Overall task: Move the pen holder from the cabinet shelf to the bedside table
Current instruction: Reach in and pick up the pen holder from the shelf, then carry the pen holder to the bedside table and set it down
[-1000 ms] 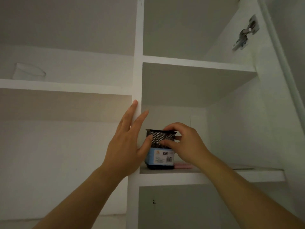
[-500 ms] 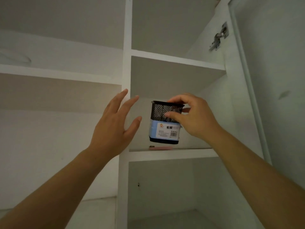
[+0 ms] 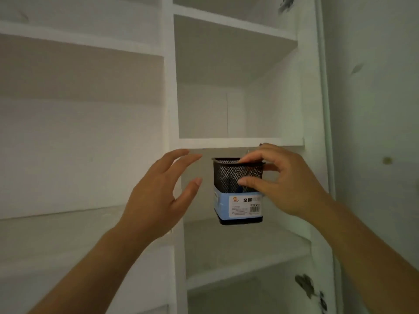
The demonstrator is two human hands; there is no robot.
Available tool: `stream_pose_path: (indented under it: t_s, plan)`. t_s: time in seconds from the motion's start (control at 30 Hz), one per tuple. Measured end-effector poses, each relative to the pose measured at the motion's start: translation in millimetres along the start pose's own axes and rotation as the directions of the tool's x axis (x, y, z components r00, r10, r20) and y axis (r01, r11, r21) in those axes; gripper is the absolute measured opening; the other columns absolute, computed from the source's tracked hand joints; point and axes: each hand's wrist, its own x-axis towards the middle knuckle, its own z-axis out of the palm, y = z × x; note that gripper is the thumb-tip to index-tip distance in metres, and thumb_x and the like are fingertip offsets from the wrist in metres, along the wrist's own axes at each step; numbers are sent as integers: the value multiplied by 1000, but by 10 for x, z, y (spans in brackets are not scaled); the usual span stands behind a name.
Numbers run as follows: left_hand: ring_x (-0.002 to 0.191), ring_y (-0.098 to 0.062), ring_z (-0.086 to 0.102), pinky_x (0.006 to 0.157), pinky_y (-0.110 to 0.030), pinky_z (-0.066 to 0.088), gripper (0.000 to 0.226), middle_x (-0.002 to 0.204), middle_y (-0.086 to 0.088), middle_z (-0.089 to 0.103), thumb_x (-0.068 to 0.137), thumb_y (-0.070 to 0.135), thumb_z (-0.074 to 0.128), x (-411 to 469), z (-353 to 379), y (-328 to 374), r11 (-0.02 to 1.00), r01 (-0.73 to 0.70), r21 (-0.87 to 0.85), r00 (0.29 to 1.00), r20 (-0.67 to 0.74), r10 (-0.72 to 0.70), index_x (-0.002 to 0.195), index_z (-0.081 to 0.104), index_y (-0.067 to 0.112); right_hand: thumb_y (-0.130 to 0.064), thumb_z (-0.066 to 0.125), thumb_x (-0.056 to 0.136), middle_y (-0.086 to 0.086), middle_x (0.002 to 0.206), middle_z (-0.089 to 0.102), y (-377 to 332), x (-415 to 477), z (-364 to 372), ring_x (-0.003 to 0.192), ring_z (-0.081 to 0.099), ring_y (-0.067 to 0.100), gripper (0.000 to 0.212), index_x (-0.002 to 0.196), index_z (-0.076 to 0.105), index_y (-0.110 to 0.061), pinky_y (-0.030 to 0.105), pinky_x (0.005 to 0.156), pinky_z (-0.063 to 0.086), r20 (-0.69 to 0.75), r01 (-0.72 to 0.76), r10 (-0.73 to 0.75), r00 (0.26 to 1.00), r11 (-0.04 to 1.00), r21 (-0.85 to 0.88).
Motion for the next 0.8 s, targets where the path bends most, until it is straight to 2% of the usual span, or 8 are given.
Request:
stream_pose_path:
  t_s: [0.17,0.27,0.43,0.5,0.63,0.8]
  plan:
    - [120,-12,45,92,-32,43,53,139,8,42,85,59,30,-801,24,19,988,144,54,987,68,-148,132,38,38,-16,76,71,-6,90,63,-17,-545,370,89,58,5,26,95,67,-21,15,82,47,63,-10,5,998,996,87]
    - [118,-18,48,85,-40,50,54,138,4,44,84,55,35,-1310,-77,-4,958,274,90,954,101,-282,132,43,32,-18,77,71,-1,88,63,-48,-804,704,86,58,8,27,95,67,-17,18,79,48,126,-8,-10,992,990,140]
    - [114,-14,48,80,-38,52,54,138,6,42,84,58,31,-2066,-349,-69,889,414,194,889,125,-441,133,38,36,-22,75,71,-9,89,61,-79,-1179,1308,87,55,4,28,97,67,-17,15,79,43,232,-6,-54,971,969,249]
    - [108,-13,51,81,-35,49,54,138,7,42,84,58,31,-2322,-442,-25,847,477,234,851,117,-512,133,37,37,-25,74,72,-12,89,58,-91,-1310,1516,88,53,2,27,97,67,-18,14,80,42,272,9,-88,958,960,280]
    - [116,-7,43,91,-29,37,54,137,6,44,85,56,31,-2754,-528,165,747,583,320,761,106,-640,133,39,33,-26,72,72,-10,89,60,-119,-1603,1894,87,54,6,24,95,66,-19,15,78,42,331,38,-171,928,927,373]
    - [119,-4,40,94,-24,33,54,137,7,43,85,57,30,-3250,-600,564,561,749,353,586,42,-809,134,37,34,-24,71,74,-8,89,61,-181,-1994,2275,87,51,6,22,94,65,-18,12,78,39,441,5,-257,860,868,496]
